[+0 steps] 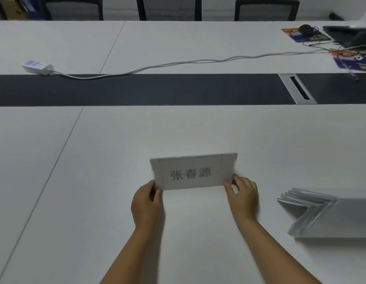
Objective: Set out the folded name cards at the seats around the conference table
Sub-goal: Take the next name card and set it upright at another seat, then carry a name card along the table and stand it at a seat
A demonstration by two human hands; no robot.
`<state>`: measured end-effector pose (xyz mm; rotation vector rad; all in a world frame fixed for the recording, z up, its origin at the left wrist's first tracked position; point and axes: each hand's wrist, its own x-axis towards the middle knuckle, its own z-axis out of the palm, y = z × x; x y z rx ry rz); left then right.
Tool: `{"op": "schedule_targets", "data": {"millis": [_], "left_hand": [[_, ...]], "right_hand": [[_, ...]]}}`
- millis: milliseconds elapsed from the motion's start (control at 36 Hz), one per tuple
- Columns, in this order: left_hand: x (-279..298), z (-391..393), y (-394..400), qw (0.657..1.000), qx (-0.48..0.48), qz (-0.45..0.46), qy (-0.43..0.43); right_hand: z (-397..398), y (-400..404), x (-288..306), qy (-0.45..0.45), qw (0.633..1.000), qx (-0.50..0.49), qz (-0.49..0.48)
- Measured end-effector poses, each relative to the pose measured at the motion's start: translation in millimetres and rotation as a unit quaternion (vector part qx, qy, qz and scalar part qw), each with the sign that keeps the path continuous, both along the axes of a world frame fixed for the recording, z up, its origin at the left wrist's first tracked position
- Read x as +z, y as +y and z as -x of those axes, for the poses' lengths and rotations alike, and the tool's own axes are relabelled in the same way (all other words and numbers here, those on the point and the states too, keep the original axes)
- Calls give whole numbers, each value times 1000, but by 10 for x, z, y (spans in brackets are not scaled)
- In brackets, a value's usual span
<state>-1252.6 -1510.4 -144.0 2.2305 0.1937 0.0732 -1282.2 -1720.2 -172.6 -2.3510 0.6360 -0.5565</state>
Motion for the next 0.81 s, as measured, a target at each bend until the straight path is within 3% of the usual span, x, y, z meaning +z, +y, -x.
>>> {"op": "schedule_targets", "data": {"millis": [556,806], "left_hand": [[-1,17,-12,1000,-4,-8,-10],[26,581,10,997,-40,-48,48]], "right_hand": [[64,25,125,25,998,5,-56],[817,-31,259,52,989,30,-136]]}}
